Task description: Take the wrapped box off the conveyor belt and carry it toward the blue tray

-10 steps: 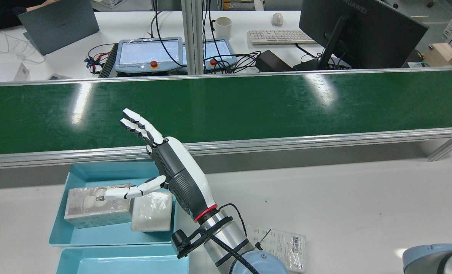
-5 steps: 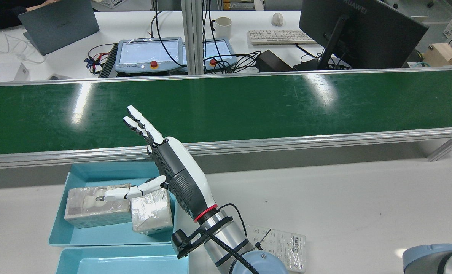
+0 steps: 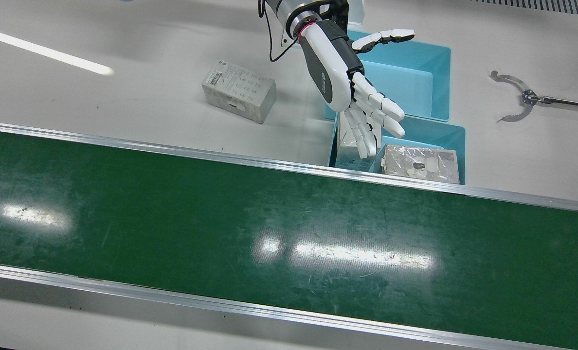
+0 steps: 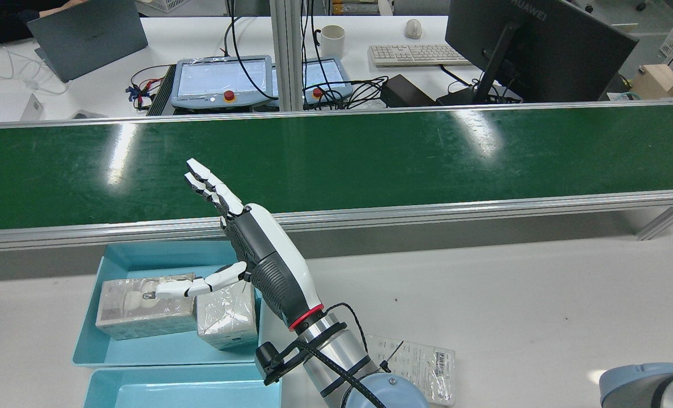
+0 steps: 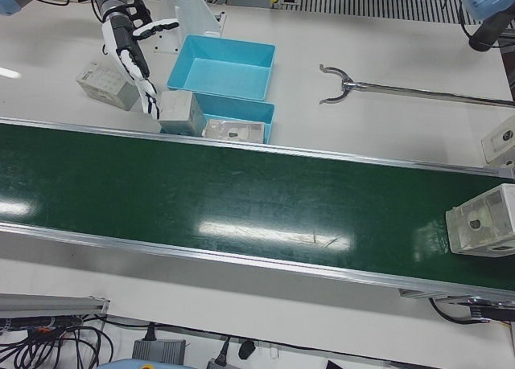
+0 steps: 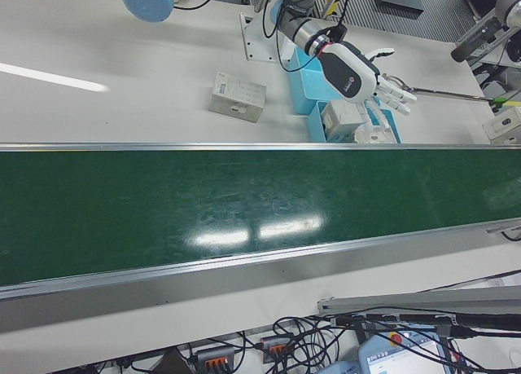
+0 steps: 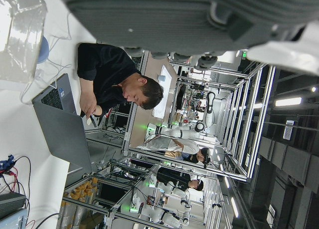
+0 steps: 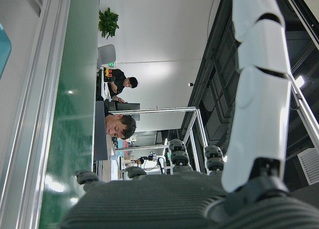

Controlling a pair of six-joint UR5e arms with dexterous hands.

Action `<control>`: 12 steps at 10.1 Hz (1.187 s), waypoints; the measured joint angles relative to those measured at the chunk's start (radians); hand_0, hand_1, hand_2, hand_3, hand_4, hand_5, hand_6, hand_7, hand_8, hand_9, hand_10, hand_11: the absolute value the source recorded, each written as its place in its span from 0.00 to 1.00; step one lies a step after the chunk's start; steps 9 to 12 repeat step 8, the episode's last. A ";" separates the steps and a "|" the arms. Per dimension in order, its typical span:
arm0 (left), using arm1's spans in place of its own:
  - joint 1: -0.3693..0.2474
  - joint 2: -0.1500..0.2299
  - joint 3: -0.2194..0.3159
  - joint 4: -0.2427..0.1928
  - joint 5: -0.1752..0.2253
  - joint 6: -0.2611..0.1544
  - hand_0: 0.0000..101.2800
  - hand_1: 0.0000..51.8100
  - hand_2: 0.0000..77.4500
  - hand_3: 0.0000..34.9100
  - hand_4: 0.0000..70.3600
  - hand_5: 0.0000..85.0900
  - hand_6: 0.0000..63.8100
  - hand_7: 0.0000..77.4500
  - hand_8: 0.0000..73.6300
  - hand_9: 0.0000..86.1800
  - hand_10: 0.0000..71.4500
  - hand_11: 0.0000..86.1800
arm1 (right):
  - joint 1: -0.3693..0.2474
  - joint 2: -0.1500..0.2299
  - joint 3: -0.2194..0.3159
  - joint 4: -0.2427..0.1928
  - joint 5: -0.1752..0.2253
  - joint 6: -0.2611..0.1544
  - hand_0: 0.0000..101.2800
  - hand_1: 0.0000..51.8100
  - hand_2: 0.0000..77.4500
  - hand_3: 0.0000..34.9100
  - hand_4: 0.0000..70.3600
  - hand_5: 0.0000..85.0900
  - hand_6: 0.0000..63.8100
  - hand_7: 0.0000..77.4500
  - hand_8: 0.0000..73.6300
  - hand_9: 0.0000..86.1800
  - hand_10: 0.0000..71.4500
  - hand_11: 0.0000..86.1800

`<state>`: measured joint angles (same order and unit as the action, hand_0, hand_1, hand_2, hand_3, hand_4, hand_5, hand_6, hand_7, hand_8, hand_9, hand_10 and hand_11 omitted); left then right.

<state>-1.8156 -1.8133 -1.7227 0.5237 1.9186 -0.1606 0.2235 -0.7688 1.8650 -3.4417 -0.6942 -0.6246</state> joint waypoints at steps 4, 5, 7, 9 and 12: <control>0.000 0.000 0.000 0.000 0.000 0.000 0.00 0.00 0.01 0.00 0.00 0.01 0.00 0.00 0.00 0.00 0.00 0.00 | 0.000 0.000 0.000 0.000 0.000 0.000 0.47 0.27 0.22 0.85 0.00 0.10 0.00 0.02 0.00 0.02 0.00 0.03; 0.000 0.000 0.000 0.000 0.000 0.000 0.00 0.00 0.01 0.00 0.00 0.01 0.00 0.00 0.00 0.00 0.01 0.00 | 0.000 0.000 0.000 0.000 0.000 0.000 0.46 0.27 0.19 0.88 0.00 0.10 0.00 0.02 0.00 0.02 0.00 0.03; 0.000 0.000 0.000 0.000 0.000 0.000 0.00 0.00 0.01 0.00 0.00 0.01 0.00 0.00 0.00 0.00 0.01 0.00 | 0.000 0.000 0.000 0.000 0.000 0.000 0.46 0.26 0.21 0.88 0.00 0.10 0.00 0.04 0.00 0.02 0.02 0.02; 0.000 0.000 0.000 0.000 0.000 0.000 0.00 0.00 0.01 0.00 0.00 0.01 0.00 0.00 0.00 0.00 0.01 0.00 | 0.000 0.000 0.000 0.000 0.000 0.000 0.46 0.26 0.21 0.88 0.00 0.11 0.00 0.05 0.00 0.02 0.02 0.02; 0.000 0.000 0.000 0.000 0.000 0.000 0.00 0.00 0.01 0.00 0.00 0.01 0.00 0.00 0.00 0.00 0.01 0.00 | 0.000 0.000 0.000 0.000 0.000 0.000 0.46 0.26 0.21 0.88 0.00 0.11 0.00 0.05 0.00 0.02 0.02 0.02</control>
